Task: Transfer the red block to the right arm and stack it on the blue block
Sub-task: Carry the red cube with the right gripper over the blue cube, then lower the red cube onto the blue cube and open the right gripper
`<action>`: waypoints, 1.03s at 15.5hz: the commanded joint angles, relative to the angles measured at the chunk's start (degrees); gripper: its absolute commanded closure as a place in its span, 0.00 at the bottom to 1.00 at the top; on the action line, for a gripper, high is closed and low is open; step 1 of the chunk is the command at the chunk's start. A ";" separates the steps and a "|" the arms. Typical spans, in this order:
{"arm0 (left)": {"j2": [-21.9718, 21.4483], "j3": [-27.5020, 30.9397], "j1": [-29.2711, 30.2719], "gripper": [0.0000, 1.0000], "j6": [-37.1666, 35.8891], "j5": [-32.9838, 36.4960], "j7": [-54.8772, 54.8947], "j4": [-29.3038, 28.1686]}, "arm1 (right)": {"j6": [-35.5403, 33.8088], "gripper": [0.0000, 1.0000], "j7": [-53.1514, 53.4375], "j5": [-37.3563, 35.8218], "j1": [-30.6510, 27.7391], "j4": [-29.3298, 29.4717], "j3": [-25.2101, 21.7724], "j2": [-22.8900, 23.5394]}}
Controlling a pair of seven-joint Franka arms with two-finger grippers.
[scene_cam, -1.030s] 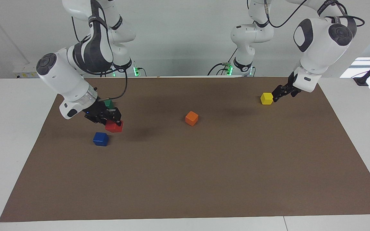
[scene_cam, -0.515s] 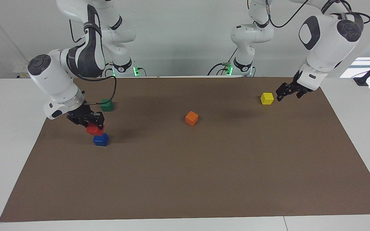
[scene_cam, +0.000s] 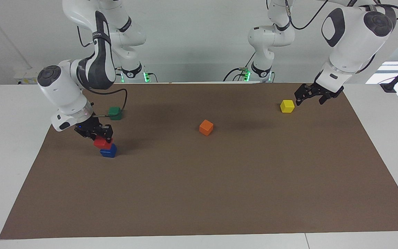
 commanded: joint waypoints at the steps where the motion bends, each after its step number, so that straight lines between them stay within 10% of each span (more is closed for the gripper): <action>1: -0.39 0.58 -0.77 0.00 0.04 1.06 2.29 0.60 | 2.75 1.00 0.38 -1.12 -1.13 -2.50 0.32 -0.41; 16: -0.56 0.93 -0.51 0.00 -0.30 0.71 1.68 0.15 | 5.48 1.00 5.12 -6.39 -0.61 -4.35 0.41 0.73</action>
